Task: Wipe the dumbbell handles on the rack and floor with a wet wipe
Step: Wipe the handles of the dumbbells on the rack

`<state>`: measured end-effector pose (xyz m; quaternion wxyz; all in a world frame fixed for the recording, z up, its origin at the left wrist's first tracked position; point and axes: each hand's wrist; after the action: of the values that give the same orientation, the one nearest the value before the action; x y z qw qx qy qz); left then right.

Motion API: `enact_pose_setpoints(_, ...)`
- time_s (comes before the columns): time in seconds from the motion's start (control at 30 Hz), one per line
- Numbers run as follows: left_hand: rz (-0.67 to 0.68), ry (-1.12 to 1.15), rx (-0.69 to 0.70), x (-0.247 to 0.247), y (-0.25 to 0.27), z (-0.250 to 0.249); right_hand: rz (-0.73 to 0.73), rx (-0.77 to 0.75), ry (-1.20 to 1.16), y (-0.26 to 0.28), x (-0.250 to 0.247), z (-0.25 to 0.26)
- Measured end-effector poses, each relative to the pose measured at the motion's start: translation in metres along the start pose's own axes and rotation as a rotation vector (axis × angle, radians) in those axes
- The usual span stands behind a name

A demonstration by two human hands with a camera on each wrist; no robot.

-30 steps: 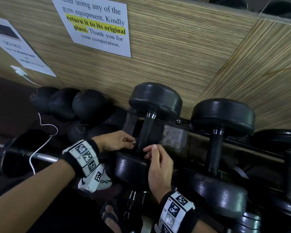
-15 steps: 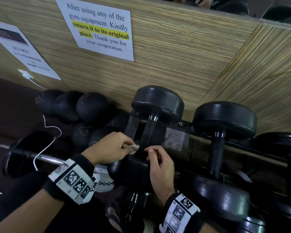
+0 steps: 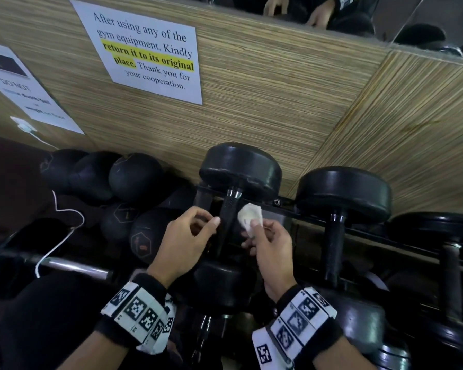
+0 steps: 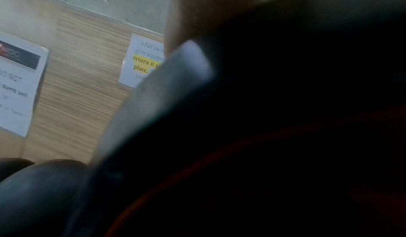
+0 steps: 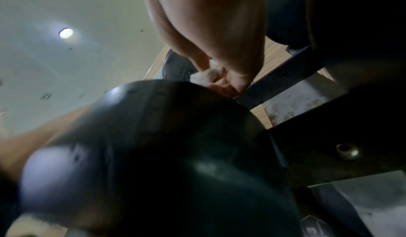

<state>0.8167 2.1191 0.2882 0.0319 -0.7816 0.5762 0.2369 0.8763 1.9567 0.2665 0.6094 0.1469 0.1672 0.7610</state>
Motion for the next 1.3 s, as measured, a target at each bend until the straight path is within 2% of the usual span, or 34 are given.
enact_pose_setpoints(0.1,0.004,0.0,-0.058,-0.002,-0.001,0.011,-0.098,0.043,0.048,-0.023,0.002,0.001)
enact_pose_setpoints(0.23,0.014,0.057,-0.12,-0.005,-0.002,0.019,0.012,0.08,0.273,-0.05,0.016,0.001)
enact_pose_setpoints(0.37,0.005,0.083,-0.113,-0.003,-0.003,0.019,0.042,-0.028,0.403,-0.063,0.027,0.01)
enact_pose_setpoints(0.6,-0.022,0.105,-0.095,-0.002,-0.003,0.021,-0.077,-0.168,0.353,-0.05,0.024,0.013)
enact_pose_setpoints(0.73,-0.018,0.093,-0.081,-0.002,-0.003,0.018,-0.087,-0.268,0.341,-0.037,0.024,0.017)
enact_pose_setpoints(0.93,-0.024,0.094,-0.083,-0.002,-0.001,0.017,-0.075,-0.284,0.402,-0.034,0.028,0.023)
enact_pose_setpoints(1.0,0.0,0.083,-0.093,-0.003,-0.003,0.016,-0.078,-0.301,0.425,-0.033,0.028,0.026)
enact_pose_setpoints(1.1,0.112,0.017,-0.105,-0.006,-0.014,0.017,-0.095,-0.348,0.459,-0.034,0.027,0.028)
enact_pose_setpoints(1.3,0.141,0.002,-0.108,-0.009,-0.026,0.019,-0.037,-0.446,0.623,-0.034,0.031,0.028)
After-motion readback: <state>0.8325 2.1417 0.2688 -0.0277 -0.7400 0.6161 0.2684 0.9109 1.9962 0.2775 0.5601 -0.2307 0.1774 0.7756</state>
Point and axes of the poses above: each hand's wrist, its own y-axis away from the middle knuckle, its own x-axis out of the palm, z = x × y, and after that the axes turned 6 degrees about z, right-handed
